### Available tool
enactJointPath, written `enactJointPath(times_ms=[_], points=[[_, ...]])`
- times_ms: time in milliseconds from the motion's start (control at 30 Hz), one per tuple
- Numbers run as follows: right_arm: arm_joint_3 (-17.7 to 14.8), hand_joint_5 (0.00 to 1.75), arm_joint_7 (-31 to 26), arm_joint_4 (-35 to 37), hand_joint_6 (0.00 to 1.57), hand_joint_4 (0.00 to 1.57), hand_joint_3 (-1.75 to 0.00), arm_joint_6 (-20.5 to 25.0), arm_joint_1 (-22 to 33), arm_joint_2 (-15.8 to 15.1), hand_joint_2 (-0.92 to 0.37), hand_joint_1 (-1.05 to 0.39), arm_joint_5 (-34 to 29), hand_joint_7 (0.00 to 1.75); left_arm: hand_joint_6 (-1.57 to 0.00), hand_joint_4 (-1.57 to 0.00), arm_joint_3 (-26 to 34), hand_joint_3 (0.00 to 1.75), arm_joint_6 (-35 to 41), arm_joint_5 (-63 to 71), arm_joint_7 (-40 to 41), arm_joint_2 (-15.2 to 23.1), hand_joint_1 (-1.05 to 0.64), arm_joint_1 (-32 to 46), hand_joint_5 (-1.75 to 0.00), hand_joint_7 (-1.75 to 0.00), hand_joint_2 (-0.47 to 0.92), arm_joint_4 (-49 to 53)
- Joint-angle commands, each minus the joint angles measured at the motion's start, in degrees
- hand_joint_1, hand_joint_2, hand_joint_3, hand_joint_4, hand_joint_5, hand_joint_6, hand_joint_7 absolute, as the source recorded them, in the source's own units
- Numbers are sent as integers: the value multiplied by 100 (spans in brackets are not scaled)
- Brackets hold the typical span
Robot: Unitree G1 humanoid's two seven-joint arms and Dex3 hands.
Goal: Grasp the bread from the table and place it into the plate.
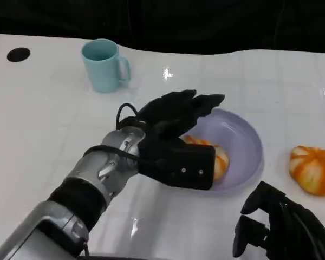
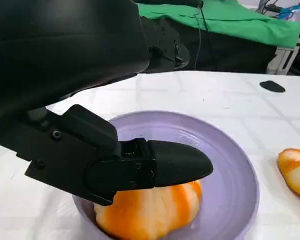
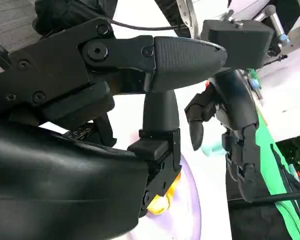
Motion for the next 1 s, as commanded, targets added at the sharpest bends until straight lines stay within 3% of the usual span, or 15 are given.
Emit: enactJointPath(times_ms=[33, 333, 433, 467, 700, 833, 1000], points=[[-100, 175, 33, -7, 48, 78, -53, -46, 10, -73, -92, -52, 61, 175, -14, -7, 221, 60, -154, -269, -96, 204, -91, 302, -5, -5, 92, -331], [-149, 175, 59, 21, 48, 78, -53, -25, -3, -61, -92, -52, 103, 175, -27, -27, 497, 51, -694, -468, 215, 300, -83, 676, -21, -12, 92, -504], [-147, 175, 62, 17, 47, 77, -52, -34, -3, -66, -92, -53, 76, 175, -33, -10, 660, 47, -898, -660, 271, 274, -78, 822, -75, -16, 92, -520], [-146, 175, 73, 30, 47, 77, -52, -50, -9, -74, -92, -53, 61, 175, -34, -8, 713, 46, -975, -734, 284, 262, -77, 877, -82, -17, 92, -528], [-182, 175, 59, 20, 47, 77, -52, 35, -20, -65, -92, -53, 118, 175, -39, -12, 893, 45, -1262, -936, 344, 268, -70, 1227, -101, -26, 92, -795], [-176, 175, 69, 21, 48, 77, -51, 13, -22, -73, -92, -53, 96, 175, -35, -16, 974, 43, -1607, -976, 570, 264, -64, 1386, -131, -50, 92, -785], [-186, 175, 94, 32, 48, 77, -51, 14, -20, -76, -92, -53, 121, 175, -36, -19, 1126, 40, -1862, -1257, 563, 192, -61, 1615, -140, -65, 92, -832]])
